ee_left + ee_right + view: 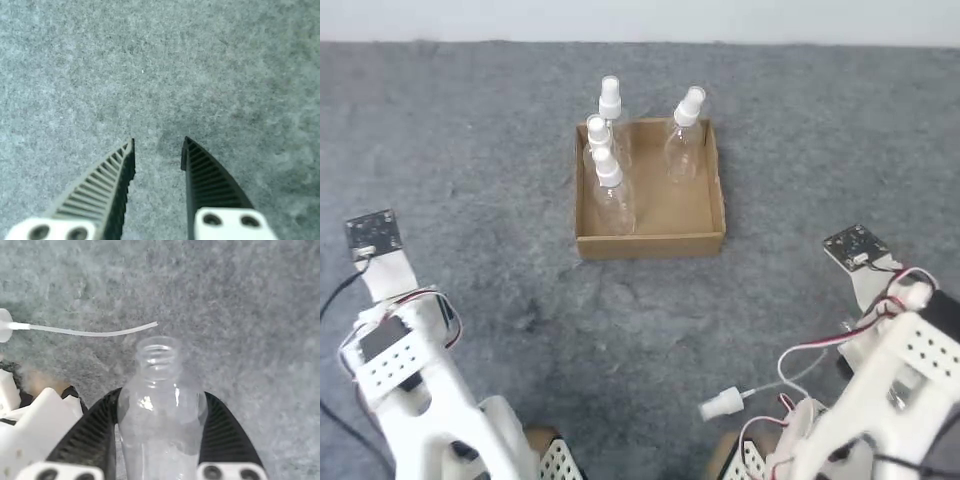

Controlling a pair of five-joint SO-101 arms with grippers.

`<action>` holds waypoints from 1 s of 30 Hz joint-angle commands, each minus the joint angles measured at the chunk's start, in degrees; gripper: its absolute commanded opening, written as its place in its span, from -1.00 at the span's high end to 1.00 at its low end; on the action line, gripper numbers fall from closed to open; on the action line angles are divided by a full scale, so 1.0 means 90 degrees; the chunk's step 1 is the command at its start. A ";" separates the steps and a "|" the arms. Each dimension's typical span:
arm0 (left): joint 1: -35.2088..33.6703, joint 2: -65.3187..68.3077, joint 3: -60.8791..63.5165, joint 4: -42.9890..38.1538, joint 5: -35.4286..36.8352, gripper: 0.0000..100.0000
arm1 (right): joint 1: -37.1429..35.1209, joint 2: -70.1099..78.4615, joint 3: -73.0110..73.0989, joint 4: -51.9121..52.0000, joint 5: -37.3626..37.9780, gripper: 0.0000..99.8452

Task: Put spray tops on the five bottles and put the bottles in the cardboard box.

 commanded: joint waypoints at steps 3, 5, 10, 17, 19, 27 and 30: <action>0.0020 -0.0205 -0.0054 -0.0176 0.0029 0.73 | -0.0054 -0.0874 -0.0361 0.0044 -0.0459 0.86; 0.0147 -0.0225 -0.0073 -0.0147 0.0029 0.73 | -0.0063 -0.1050 -0.0361 -0.0073 -0.0821 0.86; 0.1114 -0.0234 -0.0239 0.0264 0.0029 0.73 | -0.0005 -0.1236 -0.0352 -0.0425 -0.1387 0.86; 0.2813 -0.0234 -0.1304 0.1631 0.0020 0.73 | 0.0884 -0.1255 -0.0059 -0.1402 -0.1748 0.86; 0.3429 -0.0234 -0.1646 0.1993 0.0029 0.73 | 0.1118 -0.1245 0.0117 -0.1744 -0.1748 0.86; 0.6115 -0.0234 -0.2466 0.2764 0.0068 0.65 | 0.1832 -0.1226 0.0449 -0.2613 -0.1739 0.86; 0.6867 -0.0234 -0.2496 0.2891 0.0166 0.49 | 0.2017 -0.1216 0.0449 -0.3023 -0.1739 0.86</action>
